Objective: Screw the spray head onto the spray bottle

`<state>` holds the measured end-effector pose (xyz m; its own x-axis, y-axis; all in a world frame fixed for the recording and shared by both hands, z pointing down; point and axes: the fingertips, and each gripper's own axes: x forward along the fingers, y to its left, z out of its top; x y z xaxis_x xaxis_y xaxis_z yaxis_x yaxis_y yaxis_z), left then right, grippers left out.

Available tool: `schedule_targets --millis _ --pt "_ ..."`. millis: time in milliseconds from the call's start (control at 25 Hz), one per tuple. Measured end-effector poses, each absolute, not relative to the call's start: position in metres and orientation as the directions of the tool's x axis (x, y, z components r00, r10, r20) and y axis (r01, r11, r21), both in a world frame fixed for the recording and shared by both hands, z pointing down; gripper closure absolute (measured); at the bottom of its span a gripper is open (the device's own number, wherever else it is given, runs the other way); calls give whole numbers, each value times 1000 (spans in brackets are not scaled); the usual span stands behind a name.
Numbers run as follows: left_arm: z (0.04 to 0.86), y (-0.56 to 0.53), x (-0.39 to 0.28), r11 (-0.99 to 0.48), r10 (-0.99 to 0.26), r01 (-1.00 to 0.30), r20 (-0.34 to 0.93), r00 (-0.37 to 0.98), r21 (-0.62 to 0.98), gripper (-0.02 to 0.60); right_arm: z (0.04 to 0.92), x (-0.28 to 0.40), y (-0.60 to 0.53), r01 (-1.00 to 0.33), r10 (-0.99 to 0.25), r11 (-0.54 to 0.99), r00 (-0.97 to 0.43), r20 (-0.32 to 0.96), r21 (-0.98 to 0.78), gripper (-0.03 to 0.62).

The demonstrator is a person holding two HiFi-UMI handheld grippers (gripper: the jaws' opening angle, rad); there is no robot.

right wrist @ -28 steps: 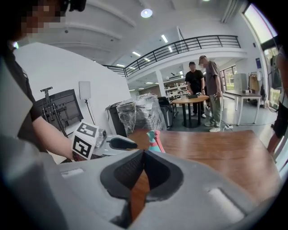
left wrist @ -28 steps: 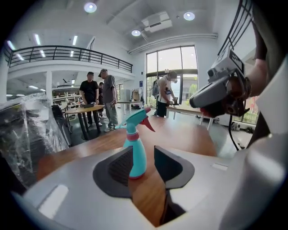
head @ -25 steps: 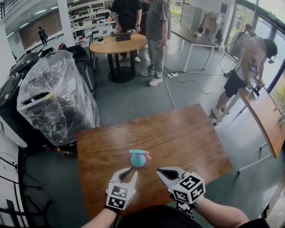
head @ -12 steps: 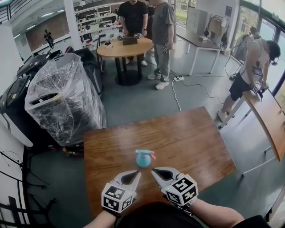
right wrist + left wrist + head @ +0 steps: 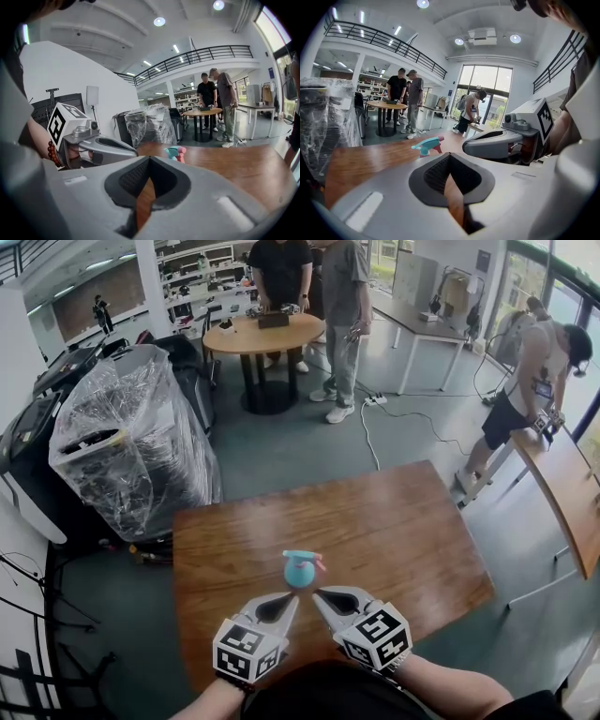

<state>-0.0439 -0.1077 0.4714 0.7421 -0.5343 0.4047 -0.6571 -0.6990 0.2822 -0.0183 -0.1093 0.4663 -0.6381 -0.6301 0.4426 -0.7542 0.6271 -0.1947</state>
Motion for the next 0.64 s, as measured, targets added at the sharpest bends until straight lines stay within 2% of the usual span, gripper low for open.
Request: schedule_targets --millis 640 --pt "474 -103 -39 -696 -534 -657 404 743 290 566 468 -16 -105 -756 -628 627 -633 453 -188 603"
